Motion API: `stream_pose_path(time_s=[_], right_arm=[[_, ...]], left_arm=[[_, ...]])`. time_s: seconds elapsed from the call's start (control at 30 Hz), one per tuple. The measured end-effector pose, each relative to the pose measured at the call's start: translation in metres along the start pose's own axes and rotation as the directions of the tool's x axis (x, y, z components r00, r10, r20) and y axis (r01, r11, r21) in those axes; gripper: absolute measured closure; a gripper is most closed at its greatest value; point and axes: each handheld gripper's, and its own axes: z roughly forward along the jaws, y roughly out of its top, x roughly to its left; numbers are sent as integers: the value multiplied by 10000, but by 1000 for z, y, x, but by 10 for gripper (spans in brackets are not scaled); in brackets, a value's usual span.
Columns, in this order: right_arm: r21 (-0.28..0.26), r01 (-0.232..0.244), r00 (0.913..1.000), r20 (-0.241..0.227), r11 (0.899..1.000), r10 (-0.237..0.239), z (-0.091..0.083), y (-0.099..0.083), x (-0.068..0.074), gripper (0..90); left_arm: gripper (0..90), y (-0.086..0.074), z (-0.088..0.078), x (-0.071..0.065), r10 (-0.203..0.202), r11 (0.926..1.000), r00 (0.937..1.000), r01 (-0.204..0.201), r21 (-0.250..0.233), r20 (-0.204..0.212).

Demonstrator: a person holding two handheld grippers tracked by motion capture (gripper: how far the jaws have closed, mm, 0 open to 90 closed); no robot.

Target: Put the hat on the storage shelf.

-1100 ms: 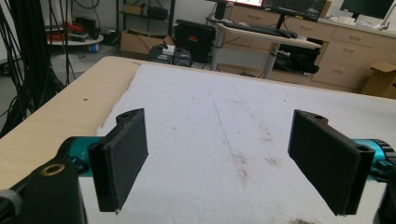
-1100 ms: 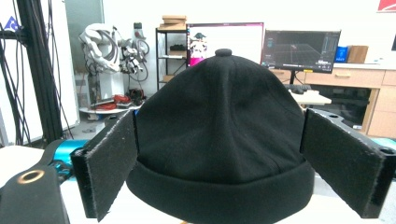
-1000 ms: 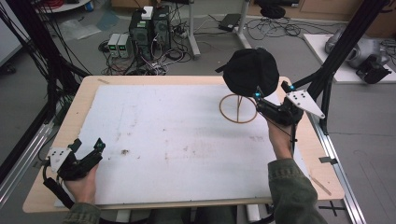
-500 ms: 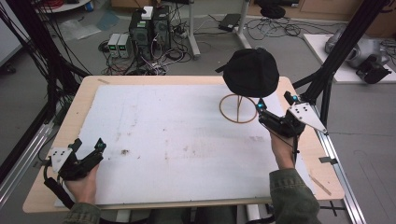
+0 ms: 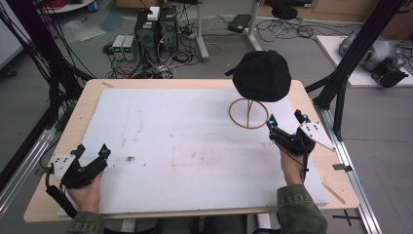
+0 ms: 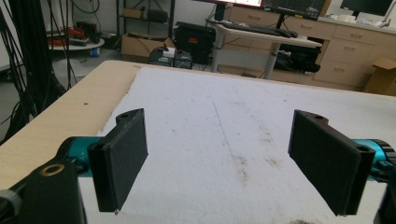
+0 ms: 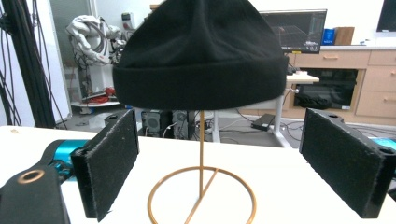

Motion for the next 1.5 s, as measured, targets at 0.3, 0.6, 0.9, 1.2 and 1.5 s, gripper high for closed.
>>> stream_pose_path(time_s=[0.3,0.6,0.9,1.2,1.5], right_arm=[[279,116,9999,-11,9995,-116,-9,-14,2,111],[330,113,9997,234,9994,-121,-17,-24,5,111],[783,297,9983,474,9965,-334,-25,-42,14,111],[1372,754,9943,647,9877,-849,-24,-57,15,111],[1324,546,9950,762,9897,-651,-25,-56,14,111]], left_arm=[[199,0,1,0,-69,9999,10000,69,-90,16],[199,0,3,0,-26,9998,10000,25,-179,-28],[199,1,3,1,-9,9996,9999,6,-270,-103],[199,1,3,0,43,9998,10000,-44,-202,-81],[199,1,3,0,12,9999,10000,-12,-146,-48]])
